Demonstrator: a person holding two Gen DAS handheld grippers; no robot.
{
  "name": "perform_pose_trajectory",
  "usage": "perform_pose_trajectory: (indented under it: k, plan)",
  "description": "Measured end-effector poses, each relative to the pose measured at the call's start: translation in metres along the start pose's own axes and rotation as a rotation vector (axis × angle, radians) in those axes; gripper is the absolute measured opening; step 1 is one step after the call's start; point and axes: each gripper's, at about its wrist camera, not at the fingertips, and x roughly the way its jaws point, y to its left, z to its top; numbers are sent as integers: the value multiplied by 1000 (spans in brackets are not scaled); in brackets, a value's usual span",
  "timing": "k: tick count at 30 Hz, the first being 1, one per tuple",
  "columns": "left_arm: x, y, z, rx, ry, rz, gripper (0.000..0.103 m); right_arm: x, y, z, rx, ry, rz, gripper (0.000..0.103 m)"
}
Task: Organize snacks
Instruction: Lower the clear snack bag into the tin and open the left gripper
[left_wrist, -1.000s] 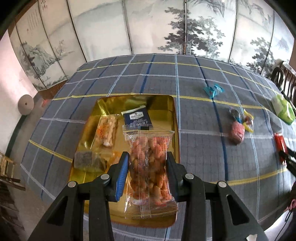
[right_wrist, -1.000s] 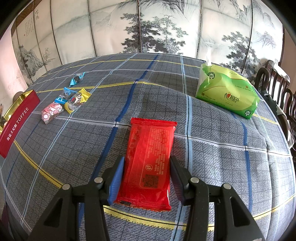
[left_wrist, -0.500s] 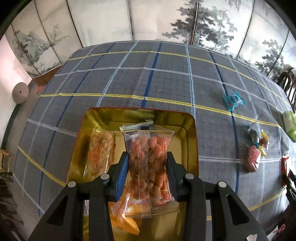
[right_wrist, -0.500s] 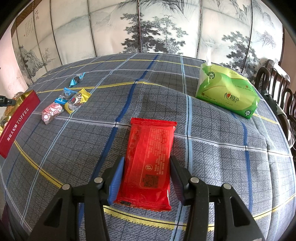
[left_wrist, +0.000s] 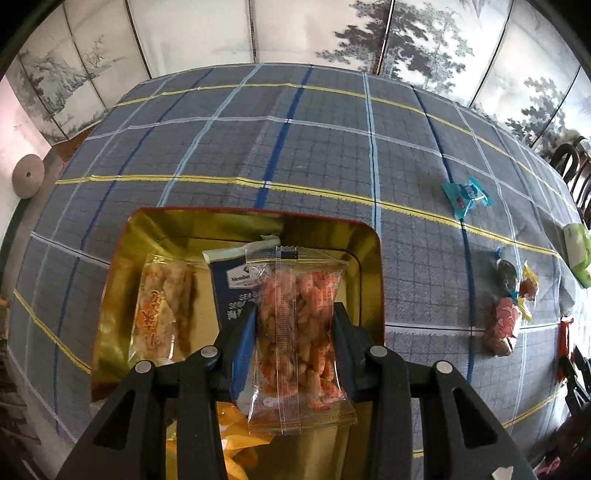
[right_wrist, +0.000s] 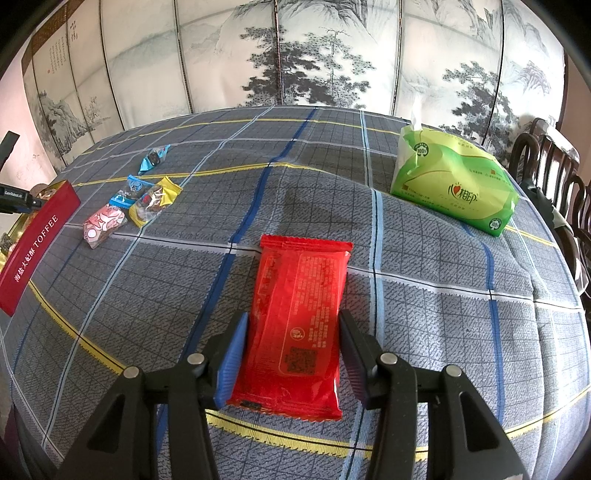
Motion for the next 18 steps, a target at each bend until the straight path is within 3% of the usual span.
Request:
perform_pose_trajectory:
  k: [10,13,18]
  plan:
    - [-9,-5,0,31,-43,-17,38,0,0,0,1,0,0,50]
    - [-18,0,-3,-2,-53,-19,55,0,0,0,1,0,0,50]
    - [-58,14,-27,-53,-171,29,74,0,1,0,-4,0,-7,49]
